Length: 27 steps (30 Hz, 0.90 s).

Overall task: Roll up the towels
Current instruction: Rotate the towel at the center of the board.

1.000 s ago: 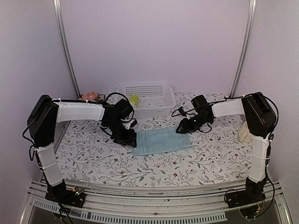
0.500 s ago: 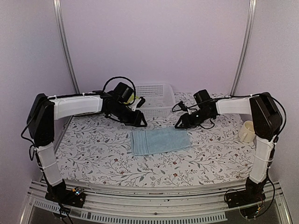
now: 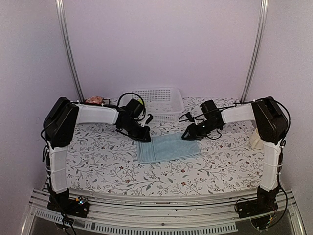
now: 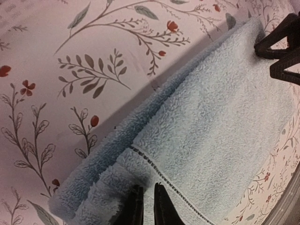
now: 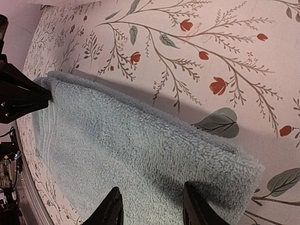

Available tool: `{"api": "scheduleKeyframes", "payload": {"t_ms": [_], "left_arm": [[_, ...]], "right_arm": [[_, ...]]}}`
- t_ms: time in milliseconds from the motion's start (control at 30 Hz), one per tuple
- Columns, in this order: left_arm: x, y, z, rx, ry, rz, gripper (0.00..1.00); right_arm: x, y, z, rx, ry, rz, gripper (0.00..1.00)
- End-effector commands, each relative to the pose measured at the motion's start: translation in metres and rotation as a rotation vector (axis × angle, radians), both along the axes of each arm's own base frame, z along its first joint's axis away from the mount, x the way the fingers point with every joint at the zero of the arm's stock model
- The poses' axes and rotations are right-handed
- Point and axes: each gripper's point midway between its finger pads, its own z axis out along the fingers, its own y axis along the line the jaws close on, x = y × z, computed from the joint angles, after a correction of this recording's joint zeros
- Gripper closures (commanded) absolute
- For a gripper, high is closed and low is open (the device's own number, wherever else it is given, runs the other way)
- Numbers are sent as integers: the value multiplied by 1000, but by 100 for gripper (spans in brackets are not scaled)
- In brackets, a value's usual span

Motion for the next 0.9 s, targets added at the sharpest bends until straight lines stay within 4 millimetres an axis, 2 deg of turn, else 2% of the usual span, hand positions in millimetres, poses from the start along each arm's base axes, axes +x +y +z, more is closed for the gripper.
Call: {"api": "scheduleKeyframes", "payload": {"t_ms": [0,133,267,400,500,633,767,867], "left_arm": [[12,18,-5,51,-48,26,89],[7,29,-20,101,-28,37,89],[2,36,-32,138,-8,34,89],[6,47,-30,189,-43,48,82],[14,42,-11,171,-91,52,65],[25,29,34,121,-187,48,43],[18,19,71,104,-246,17,32],[-1,10,78,87,-215,-22,30]], "right_arm": [[18,-9,-10,-31,-22,-60,56],[18,-15,-23,-58,-2,-73,56],[16,-15,-25,-62,8,-71,56],[14,-17,-21,-75,0,-60,56],[14,-14,-2,-48,-24,-34,55],[14,-12,28,-41,-80,-1,45],[15,-17,60,-43,-167,15,29],[17,-23,73,-55,-218,6,22]]}}
